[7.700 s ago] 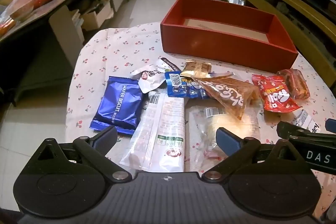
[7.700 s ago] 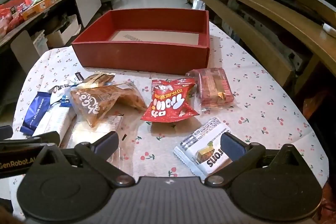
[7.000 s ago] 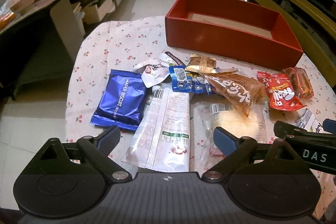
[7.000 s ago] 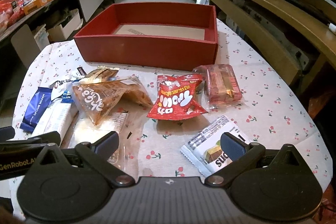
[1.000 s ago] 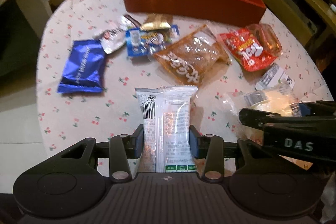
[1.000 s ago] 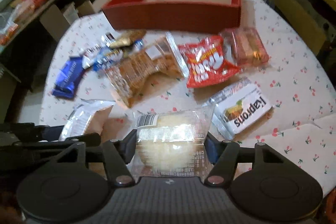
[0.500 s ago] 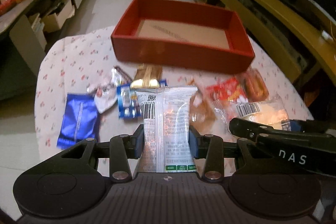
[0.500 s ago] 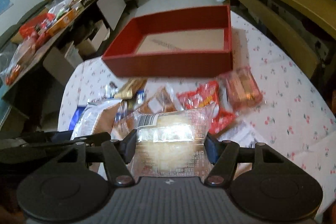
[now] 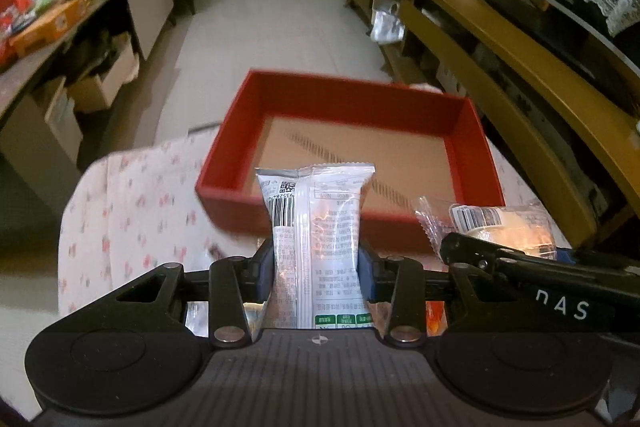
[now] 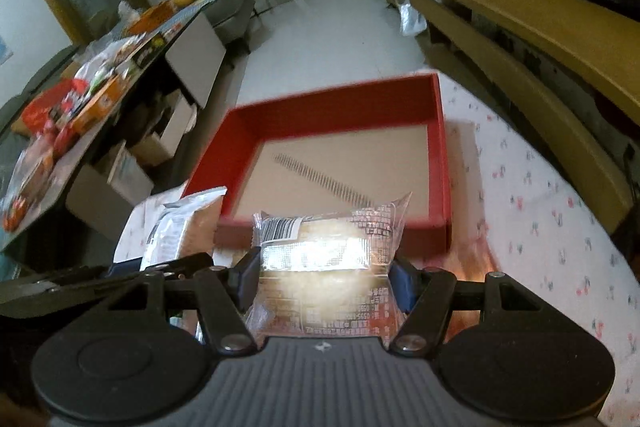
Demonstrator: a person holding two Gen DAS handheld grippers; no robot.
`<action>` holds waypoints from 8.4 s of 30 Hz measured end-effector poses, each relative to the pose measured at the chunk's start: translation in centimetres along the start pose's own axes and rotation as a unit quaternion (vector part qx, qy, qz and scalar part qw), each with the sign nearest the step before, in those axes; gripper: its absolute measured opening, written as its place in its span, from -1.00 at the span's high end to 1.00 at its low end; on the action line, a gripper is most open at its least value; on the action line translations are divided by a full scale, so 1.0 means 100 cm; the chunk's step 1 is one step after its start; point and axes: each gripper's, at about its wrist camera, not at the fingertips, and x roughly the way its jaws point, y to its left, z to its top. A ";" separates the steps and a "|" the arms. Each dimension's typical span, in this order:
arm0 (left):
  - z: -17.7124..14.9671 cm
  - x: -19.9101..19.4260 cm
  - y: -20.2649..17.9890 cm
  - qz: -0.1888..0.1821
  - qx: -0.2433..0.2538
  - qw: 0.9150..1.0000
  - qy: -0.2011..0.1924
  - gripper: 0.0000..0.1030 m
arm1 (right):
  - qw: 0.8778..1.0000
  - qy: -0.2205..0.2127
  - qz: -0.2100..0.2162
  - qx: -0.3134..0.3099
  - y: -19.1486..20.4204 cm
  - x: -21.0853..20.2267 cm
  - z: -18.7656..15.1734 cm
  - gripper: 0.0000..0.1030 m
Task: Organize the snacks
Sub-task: 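Carry both snacks over the red box and lower them inside, then open both grippers to release the snacks into the red box, then move both grippers back over the remaining snacks on the table, then grasp the brown bread bag with the left gripper while the right gripper grasps the Kaprons pack, then lift the brown bread bag and the Kaprons pack off the table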
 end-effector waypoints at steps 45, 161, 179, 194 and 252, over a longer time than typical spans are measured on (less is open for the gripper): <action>0.043 0.121 0.004 0.071 0.012 0.997 0.028 0.13 | 0.995 0.029 -0.076 -0.062 0.000 0.141 0.058 -0.37; -0.111 0.021 -0.012 -0.064 0.110 0.982 0.142 -0.19 | 0.982 0.125 -0.064 0.129 -0.080 0.014 -0.084 -0.76; -0.128 0.015 -0.023 -0.055 0.121 0.981 0.142 -0.21 | 0.984 0.127 -0.103 -0.067 -0.045 0.001 -0.109 -0.27; -0.132 0.027 -0.023 -0.034 0.127 0.980 0.146 -0.59 | 0.979 0.139 -0.105 -0.106 -0.033 0.016 -0.112 -0.44; -0.121 0.027 -0.020 -0.019 0.081 0.986 0.142 -0.40 | 0.991 0.095 -0.047 -0.078 -0.028 -0.020 -0.094 -0.24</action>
